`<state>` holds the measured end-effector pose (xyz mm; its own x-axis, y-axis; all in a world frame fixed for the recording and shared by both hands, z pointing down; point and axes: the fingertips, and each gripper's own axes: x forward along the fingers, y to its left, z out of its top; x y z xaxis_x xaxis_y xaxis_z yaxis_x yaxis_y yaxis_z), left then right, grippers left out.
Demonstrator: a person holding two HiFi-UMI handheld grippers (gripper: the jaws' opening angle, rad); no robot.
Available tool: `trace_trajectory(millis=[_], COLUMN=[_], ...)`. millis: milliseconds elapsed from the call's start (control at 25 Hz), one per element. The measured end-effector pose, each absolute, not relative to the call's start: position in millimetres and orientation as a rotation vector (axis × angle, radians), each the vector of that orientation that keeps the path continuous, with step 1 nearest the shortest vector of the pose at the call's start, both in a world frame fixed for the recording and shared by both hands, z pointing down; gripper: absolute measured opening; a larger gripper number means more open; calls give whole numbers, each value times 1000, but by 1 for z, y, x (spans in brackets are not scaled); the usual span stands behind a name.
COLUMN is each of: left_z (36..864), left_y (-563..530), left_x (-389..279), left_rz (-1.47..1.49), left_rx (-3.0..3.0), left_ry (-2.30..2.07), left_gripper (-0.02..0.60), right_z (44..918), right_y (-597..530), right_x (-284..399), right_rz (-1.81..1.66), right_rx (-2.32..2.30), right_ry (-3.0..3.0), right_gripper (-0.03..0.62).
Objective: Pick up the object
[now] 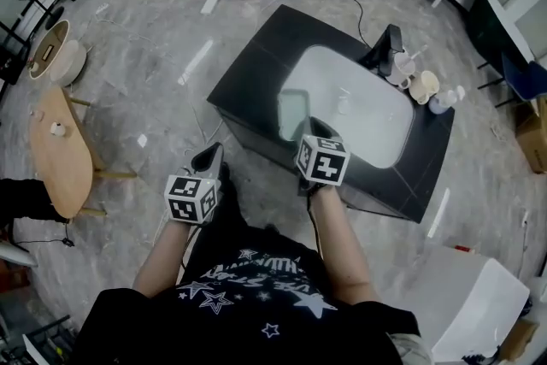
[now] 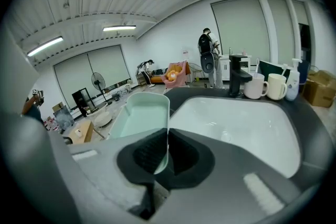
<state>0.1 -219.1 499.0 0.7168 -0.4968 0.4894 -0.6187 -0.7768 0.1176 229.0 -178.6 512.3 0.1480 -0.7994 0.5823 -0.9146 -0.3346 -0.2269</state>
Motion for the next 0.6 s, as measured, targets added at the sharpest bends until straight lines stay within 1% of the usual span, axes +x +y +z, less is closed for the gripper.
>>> trace_trajectory(millis=[240, 600], left_z=[504, 499], left_y=[-174, -138], left_x=[-4, -26], left_rz=[663, 633], left_rx=[2634, 2611], left_ry=[-924, -1008], left_gripper=[9, 9], right_z=[527, 535], right_y=[-142, -116], right_x=[226, 212], right_rz=[967, 955], right_rx=[2180, 2123], right_ry=[-1733, -1782], right_gripper=[11, 11])
